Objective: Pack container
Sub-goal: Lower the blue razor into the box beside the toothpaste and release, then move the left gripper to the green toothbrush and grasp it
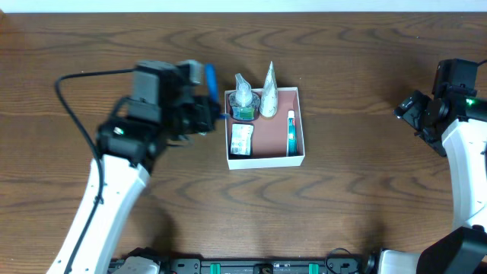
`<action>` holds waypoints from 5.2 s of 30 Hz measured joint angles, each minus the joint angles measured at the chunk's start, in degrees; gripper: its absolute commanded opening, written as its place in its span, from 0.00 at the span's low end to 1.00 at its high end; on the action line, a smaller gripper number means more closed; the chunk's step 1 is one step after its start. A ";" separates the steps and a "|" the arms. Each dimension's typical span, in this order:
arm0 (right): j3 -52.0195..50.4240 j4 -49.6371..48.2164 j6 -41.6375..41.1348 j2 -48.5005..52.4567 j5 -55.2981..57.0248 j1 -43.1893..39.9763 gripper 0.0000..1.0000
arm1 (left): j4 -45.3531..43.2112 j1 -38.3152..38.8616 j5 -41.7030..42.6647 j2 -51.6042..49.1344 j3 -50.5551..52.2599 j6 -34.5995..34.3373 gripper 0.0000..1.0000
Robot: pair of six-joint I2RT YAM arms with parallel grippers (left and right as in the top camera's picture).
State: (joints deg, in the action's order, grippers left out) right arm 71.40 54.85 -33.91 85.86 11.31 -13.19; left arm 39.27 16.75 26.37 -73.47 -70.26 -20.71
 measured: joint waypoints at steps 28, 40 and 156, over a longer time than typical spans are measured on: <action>0.00 0.00 0.00 0.00 0.00 0.00 0.99 | -15.10 29.22 -25.42 -21.09 -0.02 -1.84 0.10; 0.00 -0.02 0.00 0.00 0.00 0.00 0.99 | -15.04 29.22 -30.42 -24.46 -0.02 -4.02 0.11; 0.00 0.00 0.00 0.00 0.00 0.00 0.99 | 13.97 -8.87 -28.48 -33.31 -21.14 -10.93 0.98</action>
State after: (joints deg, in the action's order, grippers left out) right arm 71.40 54.85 -33.91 85.86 11.31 -13.19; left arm 53.23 7.88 -2.11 -106.78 -91.39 -31.64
